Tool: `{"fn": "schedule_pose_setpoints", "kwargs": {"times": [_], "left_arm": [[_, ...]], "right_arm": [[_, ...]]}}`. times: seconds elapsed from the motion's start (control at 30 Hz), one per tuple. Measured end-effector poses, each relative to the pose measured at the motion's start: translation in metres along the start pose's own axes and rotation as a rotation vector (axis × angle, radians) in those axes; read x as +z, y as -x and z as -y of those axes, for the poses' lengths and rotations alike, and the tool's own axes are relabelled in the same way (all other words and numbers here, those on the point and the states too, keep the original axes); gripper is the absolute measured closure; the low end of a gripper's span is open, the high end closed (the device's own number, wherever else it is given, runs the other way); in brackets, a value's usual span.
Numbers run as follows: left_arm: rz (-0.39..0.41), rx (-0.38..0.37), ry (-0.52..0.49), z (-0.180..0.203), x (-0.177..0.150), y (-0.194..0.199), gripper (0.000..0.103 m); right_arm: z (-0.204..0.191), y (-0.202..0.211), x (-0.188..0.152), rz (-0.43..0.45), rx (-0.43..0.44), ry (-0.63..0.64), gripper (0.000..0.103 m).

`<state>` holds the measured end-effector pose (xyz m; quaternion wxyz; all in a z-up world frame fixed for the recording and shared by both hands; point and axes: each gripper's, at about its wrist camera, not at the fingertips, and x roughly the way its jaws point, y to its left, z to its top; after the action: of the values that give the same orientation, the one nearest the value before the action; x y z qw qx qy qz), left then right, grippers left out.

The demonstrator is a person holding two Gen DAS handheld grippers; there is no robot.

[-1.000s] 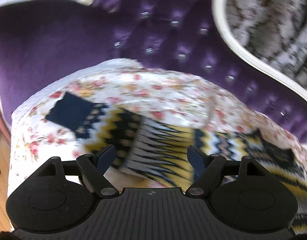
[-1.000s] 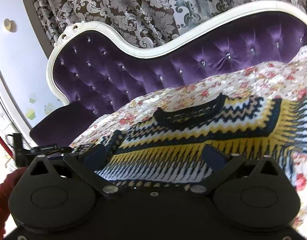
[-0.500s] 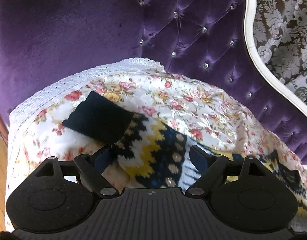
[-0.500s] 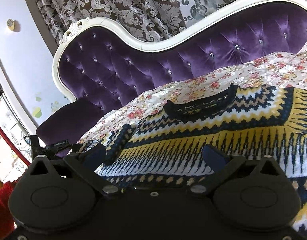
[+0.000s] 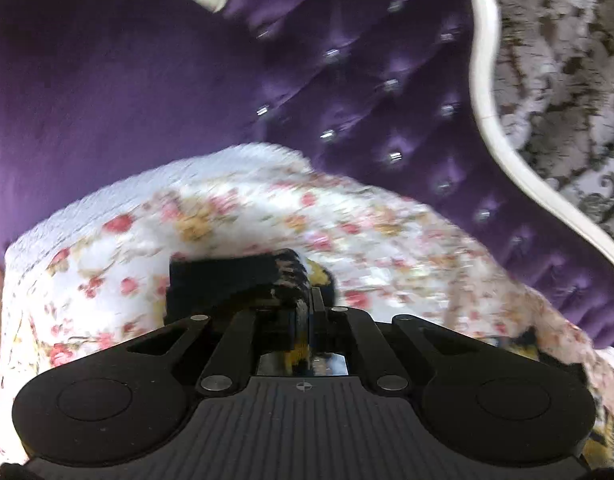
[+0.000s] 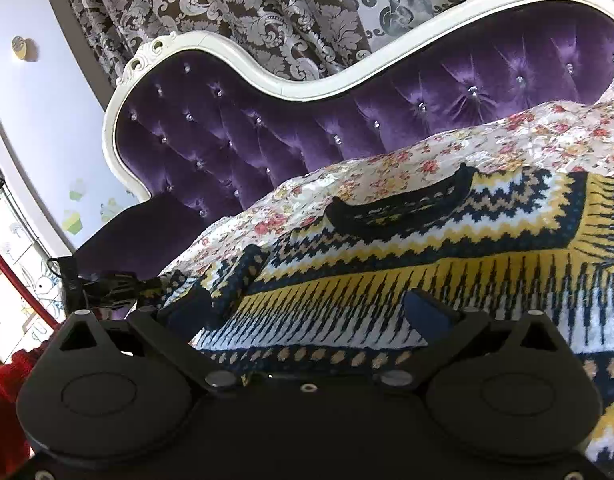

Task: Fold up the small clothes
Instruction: 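Lift the held sleeve with the left tool and fold it across the body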

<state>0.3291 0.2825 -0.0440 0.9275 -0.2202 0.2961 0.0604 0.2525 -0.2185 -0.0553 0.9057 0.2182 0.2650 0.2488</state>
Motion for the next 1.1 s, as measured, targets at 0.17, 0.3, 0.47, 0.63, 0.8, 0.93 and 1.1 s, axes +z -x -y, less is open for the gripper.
{"fn": "schedule_pose_setpoints", "kwargs": {"times": [0.17,0.3,0.47,0.63,0.8,0.93,1.1], "left_arm": [[0.046,-0.063,-0.073,0.052,0.013,0.035,0.098],[0.062,-0.134,-0.118,0.104,0.018,0.056,0.098],[0.069,-0.211,-0.178,0.169,0.013,0.069,0.098],[0.052,-0.277,-0.234,0.223,-0.004,0.07,0.098],[0.012,-0.324,-0.288,0.272,-0.033,0.064,0.098],[-0.024,-0.35,-0.337,0.302,-0.065,0.054,0.098],[-0.067,-0.357,-0.399,0.332,-0.103,0.036,0.098]], "right_arm": [[0.003,0.01,0.008,0.024,-0.046,-0.009,0.0],[0.01,0.015,0.014,0.006,-0.105,-0.013,0.0],[0.023,0.022,0.022,-0.016,-0.194,-0.001,0.0],[0.036,0.036,0.032,0.019,-0.241,-0.019,0.0],[0.048,0.046,0.04,0.046,-0.292,-0.032,0.0],[0.058,0.051,0.044,0.06,-0.301,-0.071,0.0],[0.069,0.061,0.049,0.091,-0.302,-0.116,0.0]]}}
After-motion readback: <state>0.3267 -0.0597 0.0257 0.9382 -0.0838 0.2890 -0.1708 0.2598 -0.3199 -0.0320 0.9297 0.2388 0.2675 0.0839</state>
